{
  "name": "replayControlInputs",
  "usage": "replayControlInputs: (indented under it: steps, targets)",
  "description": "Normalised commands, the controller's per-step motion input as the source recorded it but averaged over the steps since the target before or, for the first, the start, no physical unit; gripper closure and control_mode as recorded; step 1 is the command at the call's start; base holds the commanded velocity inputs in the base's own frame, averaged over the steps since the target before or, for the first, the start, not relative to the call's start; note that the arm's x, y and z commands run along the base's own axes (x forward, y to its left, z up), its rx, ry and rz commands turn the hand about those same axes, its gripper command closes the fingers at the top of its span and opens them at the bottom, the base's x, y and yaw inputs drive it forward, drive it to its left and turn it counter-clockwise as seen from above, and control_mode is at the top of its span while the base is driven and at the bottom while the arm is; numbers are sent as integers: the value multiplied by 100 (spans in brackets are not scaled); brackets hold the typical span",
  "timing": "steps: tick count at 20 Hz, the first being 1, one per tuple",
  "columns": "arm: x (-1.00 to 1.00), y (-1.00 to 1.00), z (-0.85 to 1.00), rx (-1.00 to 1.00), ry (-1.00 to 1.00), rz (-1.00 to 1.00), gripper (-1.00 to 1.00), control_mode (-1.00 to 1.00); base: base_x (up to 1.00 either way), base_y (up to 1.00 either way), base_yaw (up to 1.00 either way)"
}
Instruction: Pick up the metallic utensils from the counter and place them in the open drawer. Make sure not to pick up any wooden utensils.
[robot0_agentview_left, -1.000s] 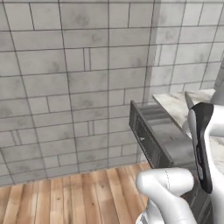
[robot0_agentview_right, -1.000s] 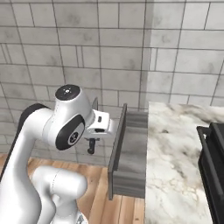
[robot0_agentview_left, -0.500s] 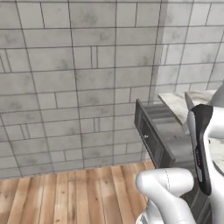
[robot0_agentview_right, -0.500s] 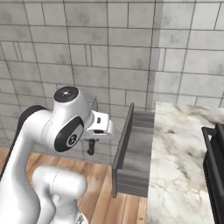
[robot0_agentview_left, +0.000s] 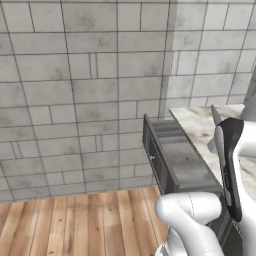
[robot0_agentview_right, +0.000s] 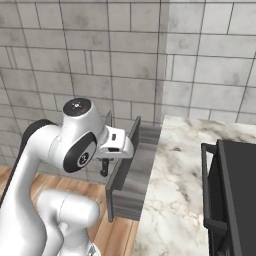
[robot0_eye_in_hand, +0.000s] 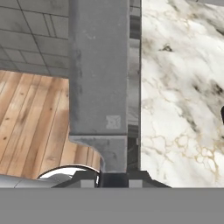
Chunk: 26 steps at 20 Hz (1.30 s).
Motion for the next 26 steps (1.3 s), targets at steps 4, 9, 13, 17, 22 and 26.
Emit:
replayControlInputs:
  steps: [4,9,13,17,22,26]
  targets:
    - [0,0,0,0,0,0,100,100,0,0,0]
    - [0,0,0,0,0,0,100,100,0,0,0]
    - [0,0,0,0,0,0,100,100,0,0,0]
    - [0,0,0,0,0,0,100,100,0,0,0]
    - [0,0,0,0,0,0,100,100,0,0,0]
    - [0,0,0,0,0,0,100,100,0,0,0]
